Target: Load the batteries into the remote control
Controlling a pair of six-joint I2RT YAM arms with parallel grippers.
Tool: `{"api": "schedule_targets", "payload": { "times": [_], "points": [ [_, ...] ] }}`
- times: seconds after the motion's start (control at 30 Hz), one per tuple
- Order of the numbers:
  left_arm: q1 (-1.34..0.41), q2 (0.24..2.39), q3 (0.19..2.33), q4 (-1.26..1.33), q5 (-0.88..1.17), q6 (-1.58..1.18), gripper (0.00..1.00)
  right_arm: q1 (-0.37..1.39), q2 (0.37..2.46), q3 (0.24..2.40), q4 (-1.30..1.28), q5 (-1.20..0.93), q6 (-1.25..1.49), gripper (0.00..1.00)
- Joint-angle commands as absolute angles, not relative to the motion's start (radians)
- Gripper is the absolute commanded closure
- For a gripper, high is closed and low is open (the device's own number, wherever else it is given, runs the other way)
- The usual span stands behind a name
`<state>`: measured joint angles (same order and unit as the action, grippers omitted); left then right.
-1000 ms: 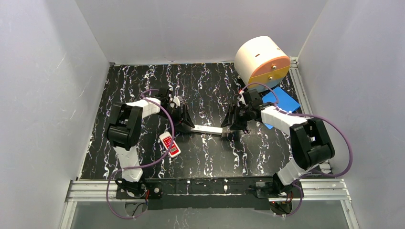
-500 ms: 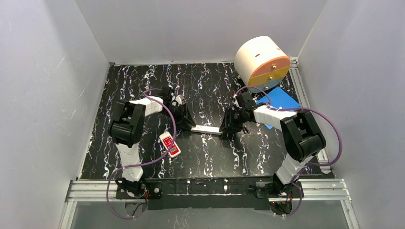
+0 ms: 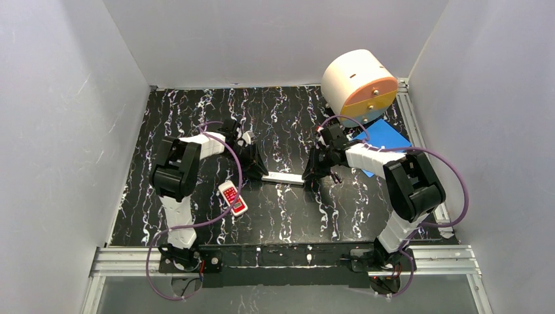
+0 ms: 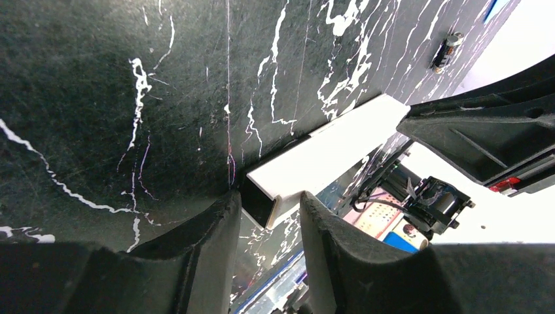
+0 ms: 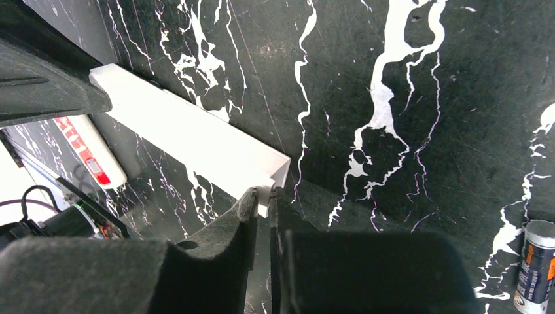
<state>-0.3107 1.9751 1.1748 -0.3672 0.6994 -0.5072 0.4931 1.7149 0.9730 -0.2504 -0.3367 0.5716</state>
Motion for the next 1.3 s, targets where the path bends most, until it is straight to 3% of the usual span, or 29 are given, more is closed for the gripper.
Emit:
{"api": "schedule_targets", "payload": {
  "times": [0.0,0.2,0.43,0.63,0.77,1.07,1.27],
  "points": [
    [-0.327,2.027,1.143,-0.450,0.580,-0.461,0.63,0.499,1.700,0.995,-0.230,-0.328,0.578,0.82],
    [-0.326,2.042,1.149,-0.466,0.562,-0.459,0.68,0.498,1.659,1.014,-0.195,-0.386,0.626,0.81],
    [-0.328,2.074,1.162,-0.491,0.552,-0.466,0.64,0.498,1.658,1.022,-0.225,-0.357,0.617,0.78],
    [-0.330,2.088,1.166,-0.509,0.539,-0.462,0.63,0.497,1.683,1.010,-0.313,-0.278,0.583,0.64],
    [-0.330,2.091,1.165,-0.520,0.525,-0.456,0.62,0.498,1.667,1.006,-0.322,-0.265,0.564,0.60],
    [-0.331,2.106,1.168,-0.543,0.494,-0.453,0.58,0.497,1.704,1.026,-0.312,-0.270,0.541,0.70],
    [-0.331,2.109,1.166,-0.544,0.487,-0.456,0.58,0.498,1.728,1.027,-0.292,-0.276,0.535,0.70]
  ]
}}
